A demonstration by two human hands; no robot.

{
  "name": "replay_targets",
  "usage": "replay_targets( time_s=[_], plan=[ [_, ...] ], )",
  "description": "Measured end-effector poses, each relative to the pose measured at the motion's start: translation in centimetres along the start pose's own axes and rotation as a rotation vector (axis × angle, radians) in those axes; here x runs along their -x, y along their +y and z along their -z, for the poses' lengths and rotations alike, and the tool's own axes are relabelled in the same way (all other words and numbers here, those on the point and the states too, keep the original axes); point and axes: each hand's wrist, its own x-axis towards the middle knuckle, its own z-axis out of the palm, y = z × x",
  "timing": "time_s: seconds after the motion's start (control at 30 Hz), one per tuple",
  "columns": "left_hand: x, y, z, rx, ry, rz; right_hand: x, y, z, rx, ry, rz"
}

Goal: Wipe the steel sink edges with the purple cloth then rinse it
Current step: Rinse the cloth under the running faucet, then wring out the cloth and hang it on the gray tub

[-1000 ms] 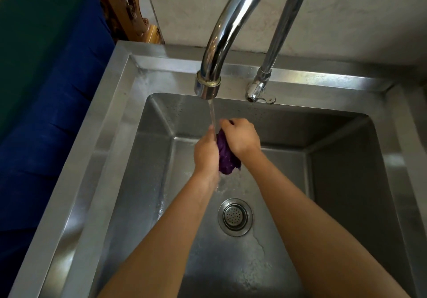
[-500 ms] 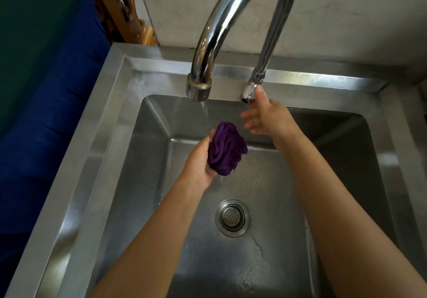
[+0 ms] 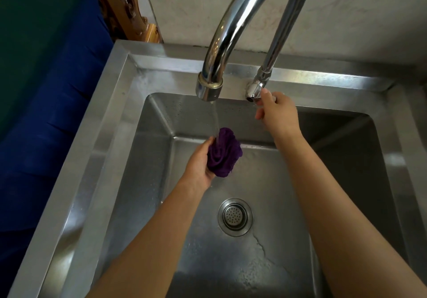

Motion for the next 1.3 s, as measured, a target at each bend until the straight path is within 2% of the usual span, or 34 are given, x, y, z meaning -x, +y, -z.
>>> replay_targets(
  time_s=[0.37, 0.53, 0.67, 0.77, 0.93, 1.1, 1.2, 1.3],
  plan=[
    [-0.9, -0.8, 0.4, -0.012, 0.041, 0.029, -0.3, 0.7, 0.3, -0.1, -0.021, 0.022],
    [-1.2, -1.0, 0.3, -0.026, 0.043, 0.044, -0.1, 1.6, 0.4, -0.277, -0.076, -0.014],
    [-1.2, -0.9, 0.0, -0.041, 0.041, 0.043, -0.2, 2.5, 0.7, -0.493, -0.198, -0.023],
    [-1.2, -1.1, -0.1, -0.051, 0.046, 0.043, -0.5, 3.1, 0.9, -0.547, -0.256, -0.007],
    [-0.7, -1.2, -0.3, -0.035, 0.016, 0.069, 0.6, 5.7, -0.1, -0.314, -0.232, 0.079],
    [0.8, -1.3, -1.8, -0.054, -0.104, 0.199, 4.1, 10.8, -2.0, 0.052, -0.479, 0.409],
    [1.2, -1.7, -2.5, -0.042, -0.133, 0.249, 5.1, 11.8, -2.0, 0.128, -0.408, 0.514],
    [1.3, -2.2, -3.1, -0.063, -0.105, 0.267, 5.6, 11.7, -1.5, 0.386, -0.262, 0.583]
  ],
)
